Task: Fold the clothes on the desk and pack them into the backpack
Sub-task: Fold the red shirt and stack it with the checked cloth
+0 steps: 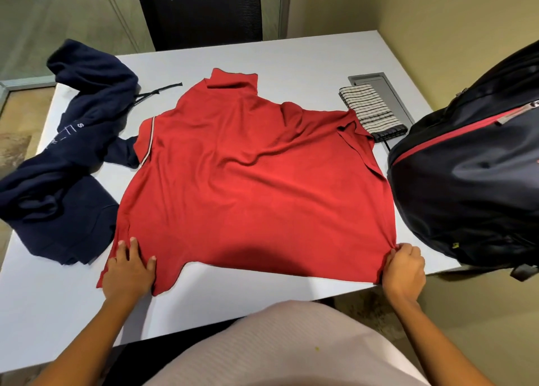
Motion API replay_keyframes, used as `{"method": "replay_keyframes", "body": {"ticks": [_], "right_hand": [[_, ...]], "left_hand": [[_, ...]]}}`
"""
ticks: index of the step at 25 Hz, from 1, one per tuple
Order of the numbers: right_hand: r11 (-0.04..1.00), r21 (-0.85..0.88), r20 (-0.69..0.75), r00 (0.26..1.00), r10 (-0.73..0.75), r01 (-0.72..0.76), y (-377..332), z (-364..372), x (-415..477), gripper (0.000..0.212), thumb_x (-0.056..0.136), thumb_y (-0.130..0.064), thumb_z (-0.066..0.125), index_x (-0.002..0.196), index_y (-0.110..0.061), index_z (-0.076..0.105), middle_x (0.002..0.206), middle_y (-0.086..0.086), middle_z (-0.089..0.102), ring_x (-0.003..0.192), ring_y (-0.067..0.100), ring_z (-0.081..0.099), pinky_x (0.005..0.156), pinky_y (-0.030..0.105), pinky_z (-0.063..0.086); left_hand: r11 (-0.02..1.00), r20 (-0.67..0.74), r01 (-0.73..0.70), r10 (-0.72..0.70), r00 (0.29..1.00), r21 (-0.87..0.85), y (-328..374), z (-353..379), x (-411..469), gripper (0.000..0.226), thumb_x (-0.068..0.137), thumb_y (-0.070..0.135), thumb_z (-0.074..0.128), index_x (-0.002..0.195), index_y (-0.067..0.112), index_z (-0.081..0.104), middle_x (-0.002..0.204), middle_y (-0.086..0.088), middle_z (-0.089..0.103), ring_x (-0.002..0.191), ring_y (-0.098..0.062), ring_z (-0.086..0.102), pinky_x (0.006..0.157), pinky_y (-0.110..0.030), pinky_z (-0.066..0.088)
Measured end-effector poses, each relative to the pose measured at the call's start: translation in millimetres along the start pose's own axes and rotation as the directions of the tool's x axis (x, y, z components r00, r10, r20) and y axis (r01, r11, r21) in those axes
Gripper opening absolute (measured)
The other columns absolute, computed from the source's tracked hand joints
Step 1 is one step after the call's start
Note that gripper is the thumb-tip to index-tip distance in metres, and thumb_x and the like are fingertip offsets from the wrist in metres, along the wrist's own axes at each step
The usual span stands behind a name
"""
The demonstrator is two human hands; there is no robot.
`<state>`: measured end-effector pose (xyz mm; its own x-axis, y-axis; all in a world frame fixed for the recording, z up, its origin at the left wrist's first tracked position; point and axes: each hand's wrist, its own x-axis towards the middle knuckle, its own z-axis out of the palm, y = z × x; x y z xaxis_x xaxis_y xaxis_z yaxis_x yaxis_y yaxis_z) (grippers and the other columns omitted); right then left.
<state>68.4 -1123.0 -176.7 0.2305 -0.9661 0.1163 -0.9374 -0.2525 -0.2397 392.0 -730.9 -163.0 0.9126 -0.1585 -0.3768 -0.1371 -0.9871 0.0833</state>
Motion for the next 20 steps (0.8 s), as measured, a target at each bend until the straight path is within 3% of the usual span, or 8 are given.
{"method": "replay_keyframes", "body": {"ticks": [4,7,9,11,14,17,19,20], "right_hand": [[0.998,-0.049,-0.043,0.999,-0.031,0.029,4.2,2.9,-5.5,0.021,0.085,0.006,0.059,0.106,0.011,0.056,0.097,0.033,0.057,0.085,0.048,0.053,0.072,0.052,0.044],[0.999,-0.001,0.033,0.999,0.036,-0.036,-1.5,4.6,-17.0,0.043,0.087,-0.014,0.066,0.119,0.011,0.052,0.109,0.034,0.055,0.098,0.049,0.05,0.083,0.054,0.04],[0.991,0.0,0.086,0.988,0.131,-0.131,-7.3,-0.7,-17.0,0.041,0.088,-0.016,0.067,0.117,0.01,0.054,0.11,0.035,0.056,0.104,0.049,0.047,0.086,0.053,0.037],[0.982,-0.014,0.167,0.968,0.189,-0.189,-13.4,-10.5,-9.2,0.033,0.09,-0.014,0.065,0.111,0.009,0.057,0.109,0.033,0.059,0.105,0.047,0.048,0.088,0.051,0.037],[0.993,0.047,0.208,0.973,0.098,-0.11,-19.8,-25.2,4.7,0.022,0.091,-0.005,0.059,0.106,0.01,0.058,0.105,0.029,0.058,0.095,0.045,0.056,0.082,0.047,0.044],[0.991,0.092,0.221,0.972,0.08,-0.102,-22.6,-40.3,22.2,0.019,0.091,-0.005,0.058,0.104,0.009,0.058,0.101,0.031,0.06,0.095,0.047,0.057,0.076,0.045,0.043],[0.975,0.125,0.283,0.949,0.14,-0.182,-23.2,-47.1,45.1,0.022,0.089,-0.011,0.065,0.102,0.007,0.063,0.101,0.031,0.064,0.101,0.049,0.056,0.081,0.045,0.044],[0.955,0.156,0.324,0.926,0.193,-0.253,-23.5,-47.8,60.2,0.025,0.087,-0.014,0.068,0.102,0.005,0.065,0.101,0.03,0.065,0.102,0.048,0.056,0.083,0.045,0.045]], "left_hand": [[1.0,-0.119,0.017,-0.02,0.993,-0.024,-0.9,-2.9,-6.3,0.052,0.094,0.03,0.054,0.135,-0.001,0.044,0.134,-0.029,0.044,0.117,-0.048,0.045,0.093,-0.057,0.04],[0.976,-0.25,0.106,-0.153,0.956,-0.191,-1.4,-13.3,0.3,0.042,0.089,0.016,0.062,0.119,-0.011,0.05,0.123,-0.034,0.045,0.108,-0.051,0.047,0.089,-0.06,0.038],[0.944,-0.209,0.214,-0.269,0.94,-0.249,-0.7,-19.9,4.2,0.05,0.089,0.018,0.063,0.125,-0.011,0.044,0.127,-0.035,0.043,0.114,-0.051,0.044,0.094,-0.059,0.035],[0.924,-0.149,0.305,-0.344,0.927,-0.232,1.1,-27.0,6.9,0.044,0.091,0.015,0.059,0.121,-0.014,0.047,0.121,-0.036,0.049,0.113,-0.049,0.048,0.095,-0.053,0.035],[0.901,-0.149,0.34,-0.388,0.91,-0.27,2.3,-43.6,14.3,0.024,0.086,0.004,0.058,0.103,-0.013,0.059,0.108,-0.037,0.057,0.103,-0.051,0.054,0.09,-0.049,0.041],[0.841,-0.109,0.376,-0.447,0.888,-0.389,6.0,-73.3,29.7,0.033,0.084,0.014,0.066,0.108,-0.007,0.062,0.115,-0.037,0.055,0.106,-0.052,0.054,0.09,-0.053,0.046],[0.772,-0.017,0.376,-0.447,0.895,-0.512,10.6,-99.9,48.9,0.037,0.081,0.023,0.073,0.102,-0.006,0.065,0.104,-0.033,0.063,0.095,-0.045,0.063,0.079,-0.048,0.052],[0.688,0.044,0.346,-0.416,0.908,-0.638,14.9,-113.1,61.6,0.032,0.081,0.021,0.075,0.092,-0.008,0.064,0.084,-0.027,0.069,0.078,-0.037,0.069,0.066,-0.041,0.056]]}}
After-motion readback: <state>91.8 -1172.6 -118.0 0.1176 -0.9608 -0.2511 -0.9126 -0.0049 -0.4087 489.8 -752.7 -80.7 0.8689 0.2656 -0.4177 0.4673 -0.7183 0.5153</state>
